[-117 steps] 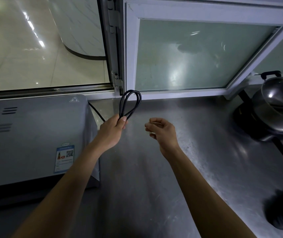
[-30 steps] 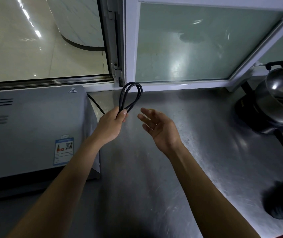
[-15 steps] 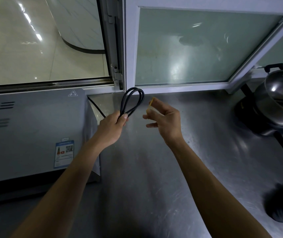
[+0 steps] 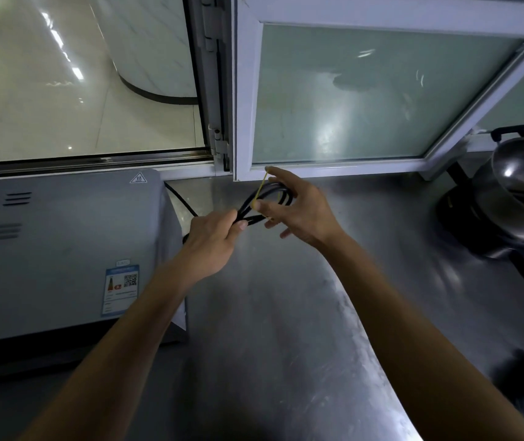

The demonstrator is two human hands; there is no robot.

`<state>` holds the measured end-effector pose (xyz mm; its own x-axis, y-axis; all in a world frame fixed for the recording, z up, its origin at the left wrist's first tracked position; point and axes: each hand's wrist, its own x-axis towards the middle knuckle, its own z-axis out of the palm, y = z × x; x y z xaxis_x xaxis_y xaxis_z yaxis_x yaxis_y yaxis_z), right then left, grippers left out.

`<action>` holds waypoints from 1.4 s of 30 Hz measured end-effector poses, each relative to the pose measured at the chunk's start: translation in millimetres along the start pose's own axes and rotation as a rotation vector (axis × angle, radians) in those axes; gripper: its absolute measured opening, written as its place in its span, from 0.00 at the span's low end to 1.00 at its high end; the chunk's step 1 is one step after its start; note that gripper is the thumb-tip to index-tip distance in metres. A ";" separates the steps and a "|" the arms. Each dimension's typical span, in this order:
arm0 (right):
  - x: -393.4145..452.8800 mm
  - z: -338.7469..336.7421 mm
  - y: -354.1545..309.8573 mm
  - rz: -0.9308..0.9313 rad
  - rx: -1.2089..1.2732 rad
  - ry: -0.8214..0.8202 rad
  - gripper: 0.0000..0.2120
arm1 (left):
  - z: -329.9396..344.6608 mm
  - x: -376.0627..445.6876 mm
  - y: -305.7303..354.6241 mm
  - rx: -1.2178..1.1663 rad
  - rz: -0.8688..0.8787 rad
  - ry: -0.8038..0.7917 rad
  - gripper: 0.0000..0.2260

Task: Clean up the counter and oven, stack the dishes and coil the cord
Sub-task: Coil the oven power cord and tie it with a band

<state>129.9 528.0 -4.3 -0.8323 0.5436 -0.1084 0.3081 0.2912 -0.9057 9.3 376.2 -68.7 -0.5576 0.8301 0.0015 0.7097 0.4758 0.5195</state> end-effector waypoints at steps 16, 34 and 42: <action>1.9 19.5 6.7 0.130 0.393 -0.117 0.25 | -9.2 -0.6 3.6 -0.243 0.002 0.029 0.14; -11.5 34.5 35.4 0.070 0.252 -0.018 0.10 | -16.2 8.2 -2.9 -0.501 -0.183 0.079 0.13; -24.4 31.6 34.4 -0.025 0.020 -0.083 0.09 | -11.7 8.1 -3.9 -0.552 -0.228 0.067 0.15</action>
<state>146.3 499.8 -45.8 -0.8753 0.4688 -0.1186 0.2781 0.2874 -0.9165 -3.0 377.6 -60.7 -0.7082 0.6962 -0.1173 0.2505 0.4031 0.8802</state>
